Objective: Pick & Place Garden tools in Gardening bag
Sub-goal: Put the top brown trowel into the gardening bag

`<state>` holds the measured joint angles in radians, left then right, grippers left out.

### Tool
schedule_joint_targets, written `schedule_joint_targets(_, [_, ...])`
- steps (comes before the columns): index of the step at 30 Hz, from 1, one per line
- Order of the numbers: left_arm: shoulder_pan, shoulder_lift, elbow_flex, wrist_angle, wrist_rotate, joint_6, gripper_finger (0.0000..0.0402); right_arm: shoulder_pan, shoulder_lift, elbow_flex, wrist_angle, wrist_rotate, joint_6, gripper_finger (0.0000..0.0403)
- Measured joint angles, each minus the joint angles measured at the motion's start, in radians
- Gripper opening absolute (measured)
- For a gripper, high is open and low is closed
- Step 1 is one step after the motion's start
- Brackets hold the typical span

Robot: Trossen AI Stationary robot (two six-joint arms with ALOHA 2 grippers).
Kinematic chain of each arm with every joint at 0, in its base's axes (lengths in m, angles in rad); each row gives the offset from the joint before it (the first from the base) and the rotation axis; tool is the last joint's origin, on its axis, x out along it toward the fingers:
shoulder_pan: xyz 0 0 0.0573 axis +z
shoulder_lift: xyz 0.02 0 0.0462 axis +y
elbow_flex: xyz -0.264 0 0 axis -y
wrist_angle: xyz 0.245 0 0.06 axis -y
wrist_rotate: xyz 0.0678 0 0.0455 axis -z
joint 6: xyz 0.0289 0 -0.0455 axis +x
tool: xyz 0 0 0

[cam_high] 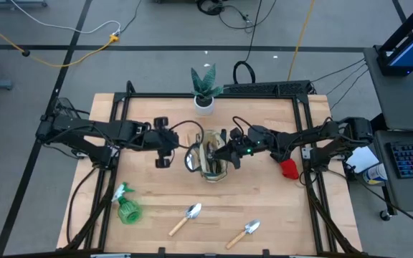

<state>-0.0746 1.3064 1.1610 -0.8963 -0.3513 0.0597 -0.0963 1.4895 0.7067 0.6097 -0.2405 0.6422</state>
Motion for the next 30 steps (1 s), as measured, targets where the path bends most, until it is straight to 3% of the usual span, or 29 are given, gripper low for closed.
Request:
schedule_joint_targets(5, [0.0, 0.0, -0.033, -0.034, 0.037, 0.058, 0.0149, 0.0, 0.0, 0.0, 0.0, 0.0, 0.0, 0.013])
schedule_joint_targets(10, [0.005, 0.0, -0.123, -0.032, 0.039, 0.213, 0.0149, 0.0, 0.0, 0.0, 0.0, 0.001, -0.018, 0.013])
schedule_joint_targets(17, [0.068, 0.0, -0.268, 0.115, 0.051, 0.361, 0.015, 0.0, 0.0, 0.0, 0.0, 0.002, -0.035, 0.013])
schedule_joint_targets(23, [0.159, 0.0, -0.308, 0.222, 0.241, 0.447, 0.0149, 0.0, 0.0, 0.0, 0.0, 0.002, -0.06, 0.013])
schedule_joint_targets(30, [0.242, 0.0, -0.308, 0.267, 0.322, 0.568, 0.0149, 0.0, 0.0, 0.0, 0.0, 0.002, -0.06, 0.013])
